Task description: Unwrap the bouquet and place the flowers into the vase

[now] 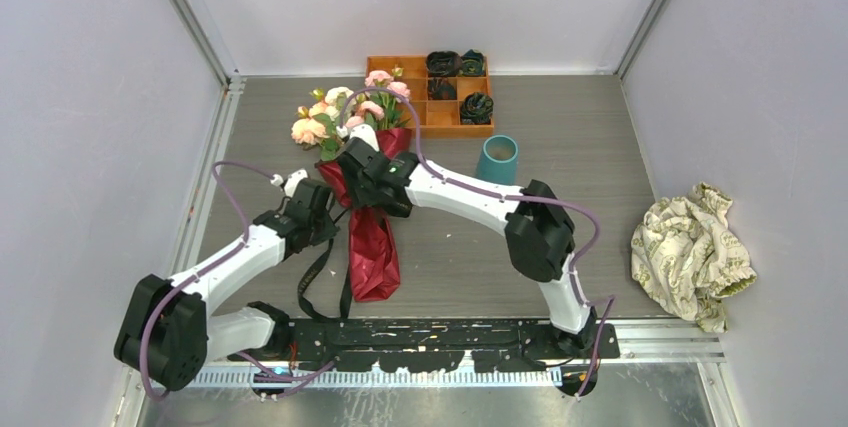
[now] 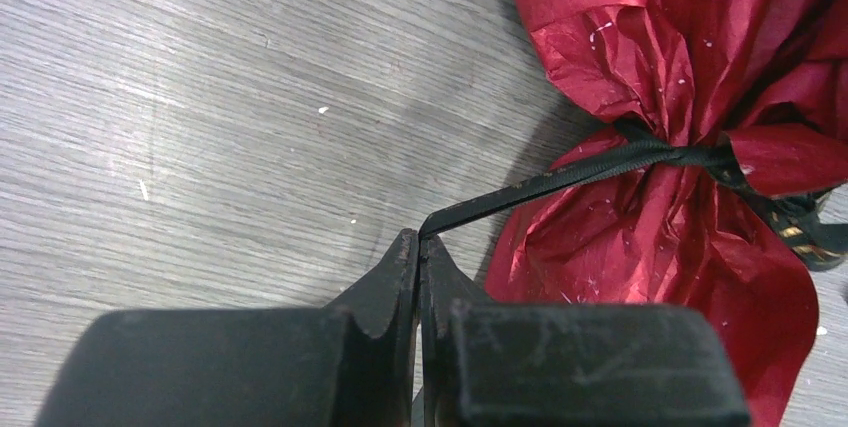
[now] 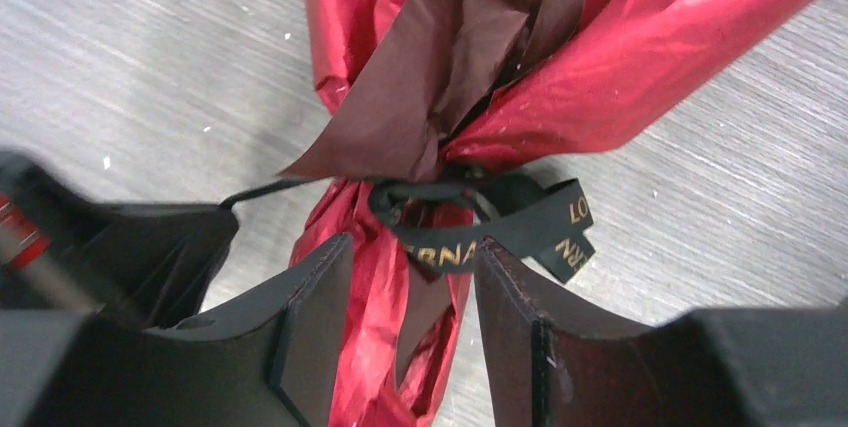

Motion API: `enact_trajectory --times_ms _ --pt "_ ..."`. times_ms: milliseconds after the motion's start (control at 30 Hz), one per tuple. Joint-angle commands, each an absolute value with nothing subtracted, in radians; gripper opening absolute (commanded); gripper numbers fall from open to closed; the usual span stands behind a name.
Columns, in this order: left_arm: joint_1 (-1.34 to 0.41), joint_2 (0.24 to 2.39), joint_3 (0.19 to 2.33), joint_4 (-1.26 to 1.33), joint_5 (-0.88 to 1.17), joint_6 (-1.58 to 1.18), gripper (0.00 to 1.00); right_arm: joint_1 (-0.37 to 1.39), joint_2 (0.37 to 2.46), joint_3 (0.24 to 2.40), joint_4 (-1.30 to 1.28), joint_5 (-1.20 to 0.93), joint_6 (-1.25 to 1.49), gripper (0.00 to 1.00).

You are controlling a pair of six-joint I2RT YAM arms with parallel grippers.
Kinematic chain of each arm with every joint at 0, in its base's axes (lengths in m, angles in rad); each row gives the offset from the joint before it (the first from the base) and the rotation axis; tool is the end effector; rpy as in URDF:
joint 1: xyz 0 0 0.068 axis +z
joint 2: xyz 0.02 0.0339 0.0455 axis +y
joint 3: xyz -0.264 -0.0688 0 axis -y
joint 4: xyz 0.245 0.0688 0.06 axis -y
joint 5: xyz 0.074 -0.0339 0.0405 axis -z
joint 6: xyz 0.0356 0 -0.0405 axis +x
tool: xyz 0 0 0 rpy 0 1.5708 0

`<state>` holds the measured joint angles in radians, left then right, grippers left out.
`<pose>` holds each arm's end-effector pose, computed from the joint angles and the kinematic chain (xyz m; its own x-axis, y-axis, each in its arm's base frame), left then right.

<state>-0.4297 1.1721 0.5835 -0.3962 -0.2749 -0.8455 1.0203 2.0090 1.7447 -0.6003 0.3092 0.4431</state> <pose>0.1990 -0.0806 0.1805 -0.7004 -0.4713 -0.5361 -0.3913 0.8816 -0.2638 0.2468 0.3814 0.2644 -0.6634 -0.3000 -0.6855 -0.4695 0.8802 0.0691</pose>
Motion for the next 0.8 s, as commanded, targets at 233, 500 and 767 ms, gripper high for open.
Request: enact_trajectory --times_ms 233,500,767 --pt "-0.423 1.129 0.57 -0.367 -0.282 -0.818 0.03 0.993 2.154 1.887 -0.645 0.384 0.41 0.38" --pt "-0.413 1.15 0.557 -0.351 -0.291 -0.814 0.01 0.976 2.045 1.839 -0.646 0.467 0.398 0.16" --pt "-0.395 1.19 0.545 -0.318 -0.263 -0.815 0.0 0.927 1.916 1.748 -0.665 0.536 0.393 0.16"
